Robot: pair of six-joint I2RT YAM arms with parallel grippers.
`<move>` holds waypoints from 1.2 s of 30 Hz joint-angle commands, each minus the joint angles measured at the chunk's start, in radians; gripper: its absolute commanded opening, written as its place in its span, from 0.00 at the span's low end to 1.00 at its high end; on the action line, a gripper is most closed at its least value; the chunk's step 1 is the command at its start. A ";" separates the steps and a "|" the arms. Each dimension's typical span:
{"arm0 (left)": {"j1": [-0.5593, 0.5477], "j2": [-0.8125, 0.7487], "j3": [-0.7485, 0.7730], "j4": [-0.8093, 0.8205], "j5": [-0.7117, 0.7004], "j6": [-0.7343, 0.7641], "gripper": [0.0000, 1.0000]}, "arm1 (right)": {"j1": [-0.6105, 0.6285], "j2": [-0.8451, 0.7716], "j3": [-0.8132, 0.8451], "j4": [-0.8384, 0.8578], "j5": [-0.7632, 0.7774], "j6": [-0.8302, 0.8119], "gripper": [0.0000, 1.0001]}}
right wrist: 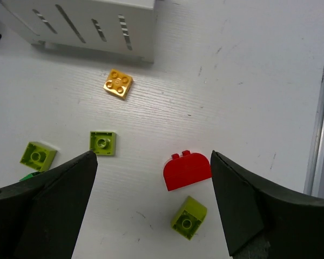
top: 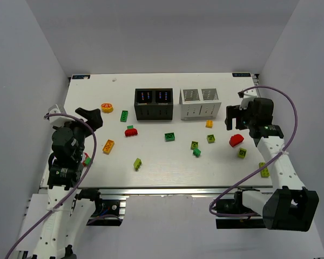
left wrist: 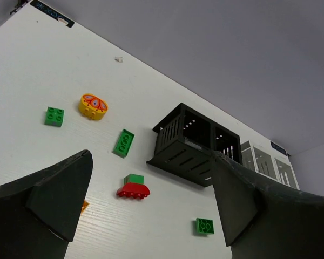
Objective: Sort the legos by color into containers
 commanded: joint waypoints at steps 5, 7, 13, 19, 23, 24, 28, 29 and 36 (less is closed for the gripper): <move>0.000 -0.016 -0.024 -0.005 0.042 -0.032 0.98 | -0.002 -0.114 0.025 -0.120 -0.566 -0.354 0.90; 0.000 -0.013 -0.028 -0.005 0.053 -0.036 0.98 | -0.002 -0.153 -0.001 -0.156 -0.665 -0.509 0.89; 0.000 0.001 -0.044 -0.007 0.088 -0.040 0.98 | -0.002 -0.174 -0.099 -0.120 -0.817 -0.554 0.83; 0.000 0.041 -0.079 0.031 0.190 -0.055 0.85 | 0.024 -0.035 -0.059 -0.099 -0.624 -0.401 0.23; 0.000 0.097 -0.084 0.045 0.297 -0.069 0.57 | 0.023 0.056 -0.024 -0.102 -0.428 -0.289 0.83; 0.000 0.108 -0.091 0.051 0.317 -0.069 0.53 | 0.024 0.068 -0.018 -0.087 -0.382 -0.252 0.87; 0.000 0.142 -0.140 0.096 0.404 -0.093 0.71 | 0.023 0.113 -0.007 -0.100 -0.222 -0.132 0.89; 0.000 0.151 -0.145 0.099 0.414 -0.105 0.75 | 0.024 0.128 -0.010 -0.101 -0.172 -0.108 0.87; 0.000 0.153 -0.117 0.053 0.414 -0.075 0.82 | 0.024 0.183 -0.032 -0.044 -0.188 -0.193 0.83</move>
